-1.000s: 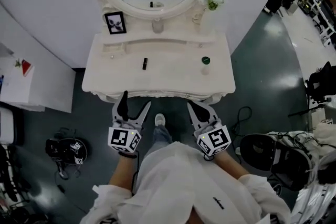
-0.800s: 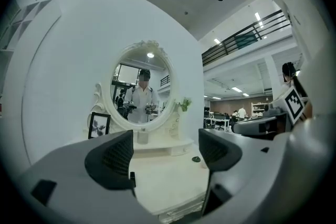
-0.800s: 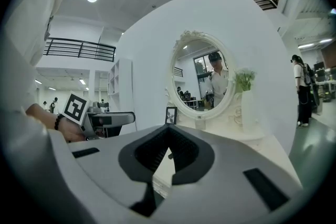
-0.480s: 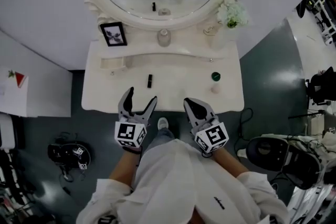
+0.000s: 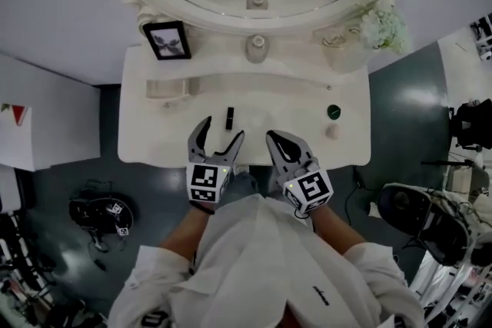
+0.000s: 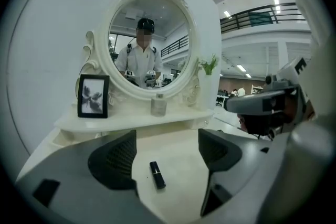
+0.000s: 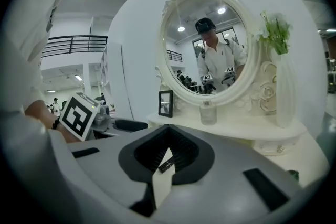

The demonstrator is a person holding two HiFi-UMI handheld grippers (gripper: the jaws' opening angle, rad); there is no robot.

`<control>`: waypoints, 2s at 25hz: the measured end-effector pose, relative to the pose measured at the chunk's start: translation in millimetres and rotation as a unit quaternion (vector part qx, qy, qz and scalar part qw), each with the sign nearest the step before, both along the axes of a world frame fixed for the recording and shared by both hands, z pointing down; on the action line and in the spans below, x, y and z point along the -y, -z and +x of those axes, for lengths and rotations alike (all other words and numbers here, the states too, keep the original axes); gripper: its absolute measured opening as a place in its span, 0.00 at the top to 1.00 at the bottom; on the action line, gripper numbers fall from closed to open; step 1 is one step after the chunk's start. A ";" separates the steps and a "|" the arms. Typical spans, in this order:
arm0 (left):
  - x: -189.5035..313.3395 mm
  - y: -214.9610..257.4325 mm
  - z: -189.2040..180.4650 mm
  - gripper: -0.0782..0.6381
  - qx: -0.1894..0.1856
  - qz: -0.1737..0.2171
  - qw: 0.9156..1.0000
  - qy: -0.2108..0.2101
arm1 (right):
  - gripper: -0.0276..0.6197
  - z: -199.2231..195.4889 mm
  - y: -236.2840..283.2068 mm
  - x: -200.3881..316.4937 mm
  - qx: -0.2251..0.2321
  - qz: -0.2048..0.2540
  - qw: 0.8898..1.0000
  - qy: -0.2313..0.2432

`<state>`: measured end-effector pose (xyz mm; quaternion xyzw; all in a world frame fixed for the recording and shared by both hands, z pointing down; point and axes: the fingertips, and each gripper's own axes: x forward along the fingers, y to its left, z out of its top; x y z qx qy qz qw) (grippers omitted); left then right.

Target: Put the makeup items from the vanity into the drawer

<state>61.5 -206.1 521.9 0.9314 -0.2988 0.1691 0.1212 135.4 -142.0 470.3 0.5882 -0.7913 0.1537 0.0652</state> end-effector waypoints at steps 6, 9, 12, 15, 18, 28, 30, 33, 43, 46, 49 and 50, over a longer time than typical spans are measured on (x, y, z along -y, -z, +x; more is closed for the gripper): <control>10.9 -43.7 4.1 0.37 0.029 -0.047 0.998 0.014 | 0.93 -2.3 -24.3 17.4 0.003 -0.029 1.000 0.003; 14.9 -62.0 6.9 0.37 0.038 -0.061 0.997 0.022 | 0.93 -1.2 -41.0 24.5 0.002 -0.044 0.999 0.007; 18.5 -80.9 6.7 0.37 0.055 -0.081 0.995 0.037 | 0.93 -3.0 -62.3 29.2 0.011 -0.064 0.998 0.012; 18.3 -98.3 7.3 0.37 0.071 -0.102 0.991 0.048 | 0.93 -4.7 -83.0 30.7 0.014 -0.088 0.996 0.019; 18.4 -114.3 8.8 0.37 0.089 -0.116 0.988 0.054 | 0.93 -7.9 -103.8 35.6 0.014 -0.108 0.994 0.030; 14.1 -152.0 18.2 0.37 0.136 -0.133 0.980 0.060 | 0.93 -10.0 -161.3 42.5 0.022 -0.172 0.984 0.030; 14.9 -154.9 18.2 0.37 0.140 -0.132 0.979 0.066 | 0.93 -8.0 -171.1 41.4 0.023 -0.187 0.982 0.025; 16.5 -156.9 18.3 0.38 0.145 -0.128 0.979 0.072 | 0.93 -6.8 -178.5 41.2 0.026 -0.197 0.980 0.019; 20.4 -164.3 19.1 0.51 0.160 -0.115 0.977 0.084 | 0.93 -7.9 -187.8 46.9 0.023 -0.205 0.978 0.021; 21.8 -166.8 17.1 0.53 0.169 -0.113 0.975 0.086 | 0.93 -9.4 -188.4 48.3 0.023 -0.205 0.978 0.023; 21.3 -168.8 16.7 0.56 0.175 -0.113 0.975 0.082 | 0.93 -9.6 -189.5 48.9 0.023 -0.206 0.978 0.024; 21.2 -168.6 16.6 0.59 0.175 -0.111 0.975 0.081 | 0.93 -9.8 -189.7 49.2 0.022 -0.207 0.978 0.024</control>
